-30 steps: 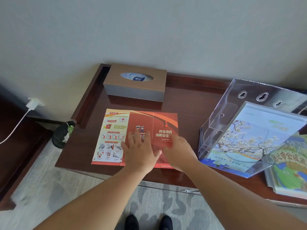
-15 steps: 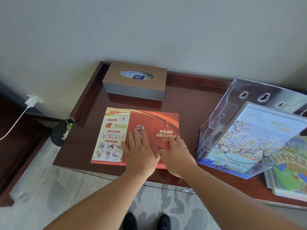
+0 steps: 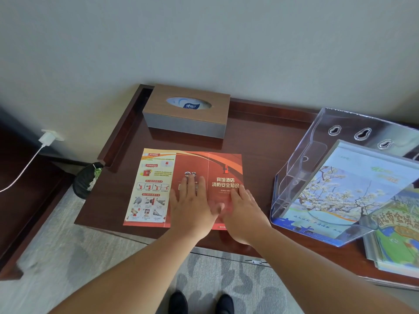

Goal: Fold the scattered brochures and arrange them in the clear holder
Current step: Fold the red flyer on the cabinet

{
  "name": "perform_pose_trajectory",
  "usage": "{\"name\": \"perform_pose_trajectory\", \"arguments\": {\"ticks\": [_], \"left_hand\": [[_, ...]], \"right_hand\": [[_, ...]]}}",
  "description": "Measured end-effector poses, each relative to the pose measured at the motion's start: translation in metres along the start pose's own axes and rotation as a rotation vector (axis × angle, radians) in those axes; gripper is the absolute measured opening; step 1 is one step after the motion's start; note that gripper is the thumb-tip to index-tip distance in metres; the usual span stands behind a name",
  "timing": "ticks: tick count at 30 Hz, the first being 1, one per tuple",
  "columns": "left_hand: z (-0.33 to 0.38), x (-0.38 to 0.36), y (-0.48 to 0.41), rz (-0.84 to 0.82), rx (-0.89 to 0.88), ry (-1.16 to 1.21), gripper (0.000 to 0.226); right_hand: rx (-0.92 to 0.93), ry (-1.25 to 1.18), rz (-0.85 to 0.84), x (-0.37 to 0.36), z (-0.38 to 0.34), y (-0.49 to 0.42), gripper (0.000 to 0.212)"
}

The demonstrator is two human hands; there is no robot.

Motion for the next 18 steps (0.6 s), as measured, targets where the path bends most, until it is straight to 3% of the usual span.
{"name": "perform_pose_trajectory", "arguments": {"ticks": [4,6,10,15,18], "left_hand": [[0.004,-0.006,0.005,-0.014,0.021,-0.035,0.099],[0.004,-0.007,0.009,-0.004,0.013,-0.026,0.095],[0.004,-0.005,0.010,0.020,-0.009,0.025,0.080],[-0.002,-0.001,0.012,0.040,-0.018,0.136,0.074],[-0.007,0.001,0.017,0.042,-0.026,0.204,0.076]], "right_hand": [[-0.007,-0.024,-0.028,0.003,0.002,-0.001,0.065],[0.027,0.027,-0.041,0.002,0.002,-0.003,0.065],[0.016,-0.096,0.046,0.006,-0.003,-0.002,0.068],[-0.114,-0.474,0.308,0.032,-0.011,-0.012,0.072],[-0.211,-0.754,0.368,0.045,-0.009,-0.024,0.051]]}}
Point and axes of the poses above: each hand's wrist, its own y-axis away from the middle knuckle, its own x-axis out of the back of the hand, z = x × y, the point moved 6 cm from there along -y, towards the middle knuckle, and after that the axes turned 7 degrees about -y, right-handed, at the moved point
